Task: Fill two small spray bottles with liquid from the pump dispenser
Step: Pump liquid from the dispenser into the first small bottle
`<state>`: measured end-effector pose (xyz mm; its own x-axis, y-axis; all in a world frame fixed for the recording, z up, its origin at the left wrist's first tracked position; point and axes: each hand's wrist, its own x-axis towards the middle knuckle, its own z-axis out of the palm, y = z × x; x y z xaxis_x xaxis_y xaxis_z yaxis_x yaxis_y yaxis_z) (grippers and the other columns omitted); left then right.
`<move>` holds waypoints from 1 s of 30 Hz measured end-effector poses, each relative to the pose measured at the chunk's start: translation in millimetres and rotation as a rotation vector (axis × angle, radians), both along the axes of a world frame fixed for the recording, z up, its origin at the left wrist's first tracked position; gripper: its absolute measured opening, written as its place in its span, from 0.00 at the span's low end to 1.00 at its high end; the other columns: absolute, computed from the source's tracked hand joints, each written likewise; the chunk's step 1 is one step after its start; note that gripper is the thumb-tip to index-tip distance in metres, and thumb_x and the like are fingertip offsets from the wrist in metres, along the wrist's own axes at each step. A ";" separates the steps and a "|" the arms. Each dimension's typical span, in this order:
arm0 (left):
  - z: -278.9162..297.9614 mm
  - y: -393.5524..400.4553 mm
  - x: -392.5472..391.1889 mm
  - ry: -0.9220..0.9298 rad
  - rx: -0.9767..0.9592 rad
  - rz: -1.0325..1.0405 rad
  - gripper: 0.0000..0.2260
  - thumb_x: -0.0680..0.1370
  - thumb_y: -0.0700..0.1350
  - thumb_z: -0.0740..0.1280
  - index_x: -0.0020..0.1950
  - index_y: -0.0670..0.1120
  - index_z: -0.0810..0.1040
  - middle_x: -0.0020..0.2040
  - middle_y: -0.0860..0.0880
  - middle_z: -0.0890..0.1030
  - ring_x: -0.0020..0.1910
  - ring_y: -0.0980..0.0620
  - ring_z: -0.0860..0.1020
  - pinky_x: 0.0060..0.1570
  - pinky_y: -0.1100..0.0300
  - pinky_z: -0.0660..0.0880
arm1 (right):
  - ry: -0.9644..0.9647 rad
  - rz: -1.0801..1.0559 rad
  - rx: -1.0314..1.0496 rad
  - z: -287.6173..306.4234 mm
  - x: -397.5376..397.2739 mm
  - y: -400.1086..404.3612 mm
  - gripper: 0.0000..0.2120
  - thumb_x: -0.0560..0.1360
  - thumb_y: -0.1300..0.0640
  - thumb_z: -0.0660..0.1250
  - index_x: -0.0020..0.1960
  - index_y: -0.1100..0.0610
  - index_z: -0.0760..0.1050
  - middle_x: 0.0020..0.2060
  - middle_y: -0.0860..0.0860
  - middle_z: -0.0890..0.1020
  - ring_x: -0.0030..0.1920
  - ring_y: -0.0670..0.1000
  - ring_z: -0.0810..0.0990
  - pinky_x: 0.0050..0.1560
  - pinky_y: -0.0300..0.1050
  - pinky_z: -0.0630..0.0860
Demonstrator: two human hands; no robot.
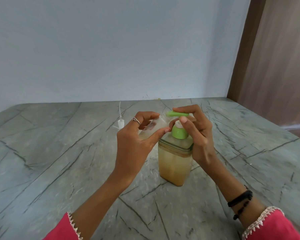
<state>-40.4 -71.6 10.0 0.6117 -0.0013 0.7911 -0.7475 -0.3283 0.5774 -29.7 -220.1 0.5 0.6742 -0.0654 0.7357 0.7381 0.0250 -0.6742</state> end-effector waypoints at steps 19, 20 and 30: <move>0.6 2.7 0.4 0.003 -0.007 -0.007 0.15 0.66 0.52 0.72 0.50 0.52 0.76 0.45 0.64 0.77 0.47 0.71 0.77 0.46 0.77 0.72 | -0.035 0.046 -0.067 -0.7 2.5 -3.1 0.11 0.75 0.51 0.61 0.55 0.52 0.74 0.36 0.58 0.82 0.39 0.55 0.82 0.44 0.50 0.77; 0.8 2.6 0.3 0.002 -0.005 -0.008 0.15 0.66 0.51 0.72 0.50 0.52 0.76 0.45 0.64 0.77 0.47 0.71 0.77 0.46 0.77 0.72 | -0.029 0.039 -0.059 0.1 2.2 -2.9 0.10 0.74 0.51 0.61 0.54 0.52 0.74 0.36 0.58 0.82 0.39 0.56 0.82 0.43 0.52 0.77; -3.0 2.8 1.6 0.020 0.021 -0.004 0.14 0.66 0.48 0.75 0.49 0.50 0.78 0.45 0.62 0.79 0.48 0.66 0.78 0.48 0.76 0.71 | -0.004 -0.047 -0.026 9.1 1.1 0.5 0.08 0.73 0.50 0.64 0.36 0.50 0.74 0.29 0.55 0.82 0.30 0.66 0.78 0.41 0.64 0.74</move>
